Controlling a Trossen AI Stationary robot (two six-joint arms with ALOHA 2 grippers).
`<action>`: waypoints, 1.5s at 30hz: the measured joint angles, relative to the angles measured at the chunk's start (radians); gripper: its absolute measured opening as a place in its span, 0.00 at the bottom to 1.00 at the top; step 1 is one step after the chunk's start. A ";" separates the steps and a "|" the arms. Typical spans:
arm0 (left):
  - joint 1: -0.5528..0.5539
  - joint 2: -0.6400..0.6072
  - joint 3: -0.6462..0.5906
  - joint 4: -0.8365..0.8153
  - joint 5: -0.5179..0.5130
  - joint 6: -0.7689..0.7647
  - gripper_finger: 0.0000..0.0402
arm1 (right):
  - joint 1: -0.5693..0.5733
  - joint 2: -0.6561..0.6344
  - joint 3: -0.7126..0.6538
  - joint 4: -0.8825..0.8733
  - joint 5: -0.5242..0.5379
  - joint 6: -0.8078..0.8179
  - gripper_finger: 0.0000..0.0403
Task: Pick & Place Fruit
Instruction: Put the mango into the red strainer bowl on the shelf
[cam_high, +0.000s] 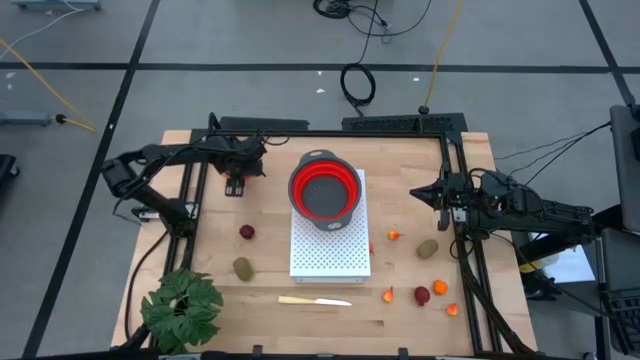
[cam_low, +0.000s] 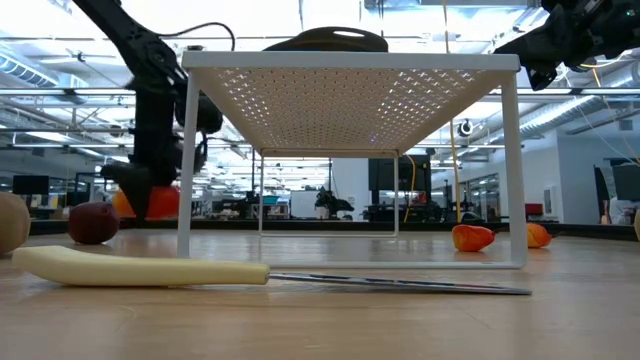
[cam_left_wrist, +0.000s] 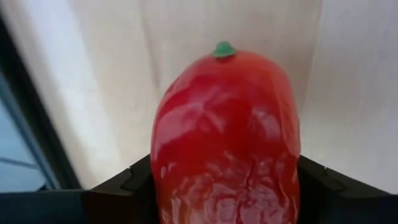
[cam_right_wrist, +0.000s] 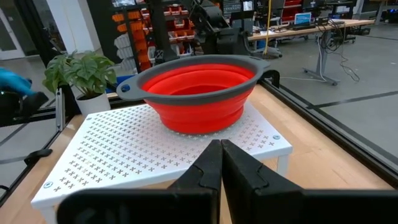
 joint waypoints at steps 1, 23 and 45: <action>0.000 -0.020 0.000 -0.003 -0.002 -0.021 0.61 | 0.000 0.000 0.000 0.000 0.000 0.000 0.01; -0.021 -0.558 0.000 0.050 0.042 -0.653 0.56 | 0.000 0.000 0.000 0.000 -0.001 0.000 0.01; -0.088 -0.663 0.001 0.796 0.520 -1.243 0.52 | 0.000 0.000 0.000 0.000 -0.001 -0.004 0.01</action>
